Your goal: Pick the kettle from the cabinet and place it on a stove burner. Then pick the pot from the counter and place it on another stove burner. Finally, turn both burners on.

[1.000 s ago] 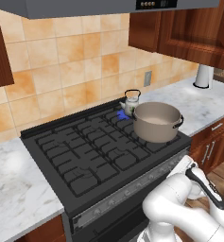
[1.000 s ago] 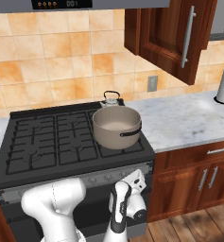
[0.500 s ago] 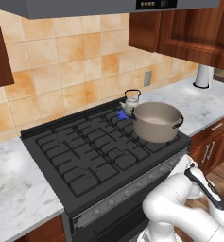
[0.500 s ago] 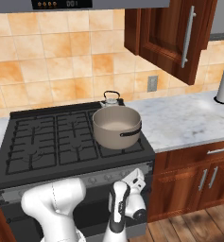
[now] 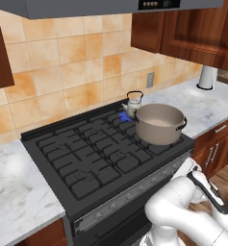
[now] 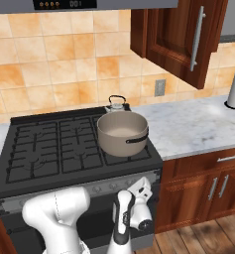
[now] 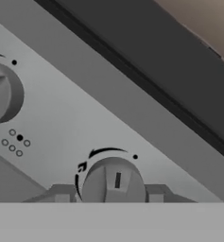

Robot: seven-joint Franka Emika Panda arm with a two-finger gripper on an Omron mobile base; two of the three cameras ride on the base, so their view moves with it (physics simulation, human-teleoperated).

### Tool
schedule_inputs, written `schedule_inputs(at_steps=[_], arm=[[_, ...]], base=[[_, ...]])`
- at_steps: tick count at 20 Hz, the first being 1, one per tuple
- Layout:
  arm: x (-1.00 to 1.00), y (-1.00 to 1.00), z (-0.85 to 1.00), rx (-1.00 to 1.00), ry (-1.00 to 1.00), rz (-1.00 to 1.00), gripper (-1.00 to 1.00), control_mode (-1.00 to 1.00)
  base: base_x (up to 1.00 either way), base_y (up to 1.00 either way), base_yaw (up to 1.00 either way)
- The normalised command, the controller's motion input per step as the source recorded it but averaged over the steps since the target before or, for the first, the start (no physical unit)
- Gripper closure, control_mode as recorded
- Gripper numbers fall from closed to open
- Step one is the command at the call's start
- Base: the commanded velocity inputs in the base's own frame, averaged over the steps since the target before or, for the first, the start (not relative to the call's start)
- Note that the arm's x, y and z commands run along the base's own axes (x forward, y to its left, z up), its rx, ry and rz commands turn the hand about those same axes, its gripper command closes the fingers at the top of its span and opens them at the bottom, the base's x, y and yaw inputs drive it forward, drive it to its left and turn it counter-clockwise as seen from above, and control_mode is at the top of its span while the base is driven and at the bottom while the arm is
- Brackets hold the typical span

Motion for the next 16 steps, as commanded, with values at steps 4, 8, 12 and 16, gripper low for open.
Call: schedule_inputs(at_steps=[4,8,12,16], arm=[[-0.28,-0.14,0.0,0.0,-0.06,0.0,-1.0,-1.0],[-0.3,-0.24,0.02,0.01,-0.09,0.0,-1.0,-1.0],[-0.29,-0.37,0.13,0.01,-0.13,0.0,-1.0,-1.0],[-0.33,-0.34,0.16,0.01,-0.14,0.0,-1.0,-1.0]], base=[[0.0,0.0,0.0],[0.0,0.0,0.0],[0.0,0.0,0.0],[0.0,0.0,0.0]])
